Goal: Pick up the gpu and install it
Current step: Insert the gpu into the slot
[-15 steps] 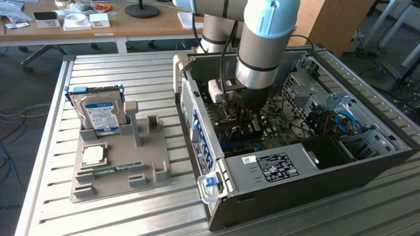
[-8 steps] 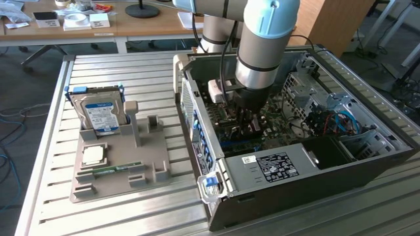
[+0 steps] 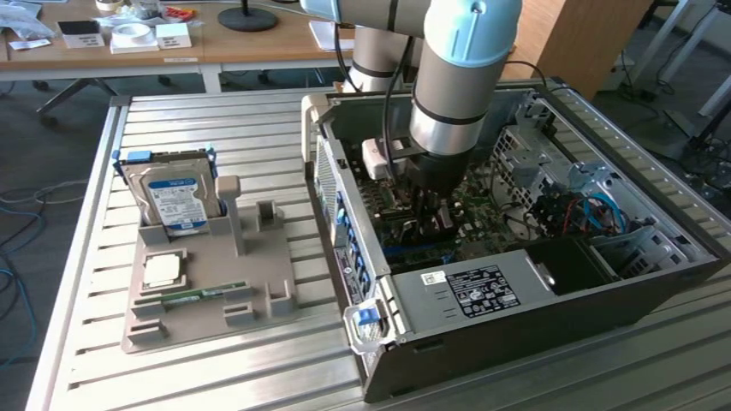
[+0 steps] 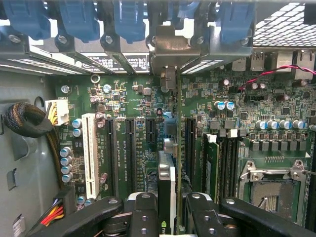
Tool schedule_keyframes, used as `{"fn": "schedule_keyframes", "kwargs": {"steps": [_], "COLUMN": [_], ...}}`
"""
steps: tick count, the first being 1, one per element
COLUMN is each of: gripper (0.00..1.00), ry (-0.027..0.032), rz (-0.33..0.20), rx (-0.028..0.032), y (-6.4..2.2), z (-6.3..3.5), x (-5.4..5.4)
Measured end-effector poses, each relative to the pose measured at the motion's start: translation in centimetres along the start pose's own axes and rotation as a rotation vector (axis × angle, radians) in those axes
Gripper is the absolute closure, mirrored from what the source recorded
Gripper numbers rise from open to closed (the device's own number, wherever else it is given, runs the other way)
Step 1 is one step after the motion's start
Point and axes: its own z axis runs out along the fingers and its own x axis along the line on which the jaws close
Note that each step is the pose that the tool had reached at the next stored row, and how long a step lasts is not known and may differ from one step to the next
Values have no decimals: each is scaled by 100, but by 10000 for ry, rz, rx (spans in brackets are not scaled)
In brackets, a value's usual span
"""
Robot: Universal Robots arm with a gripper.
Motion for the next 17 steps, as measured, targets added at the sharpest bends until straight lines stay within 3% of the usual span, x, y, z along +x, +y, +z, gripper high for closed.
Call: {"fn": "schedule_keyframes", "kwargs": {"steps": [17], "gripper": [73], "ry": [3], "rz": [1], "rx": [0], "y": [5], "z": [25], "x": [1]}}
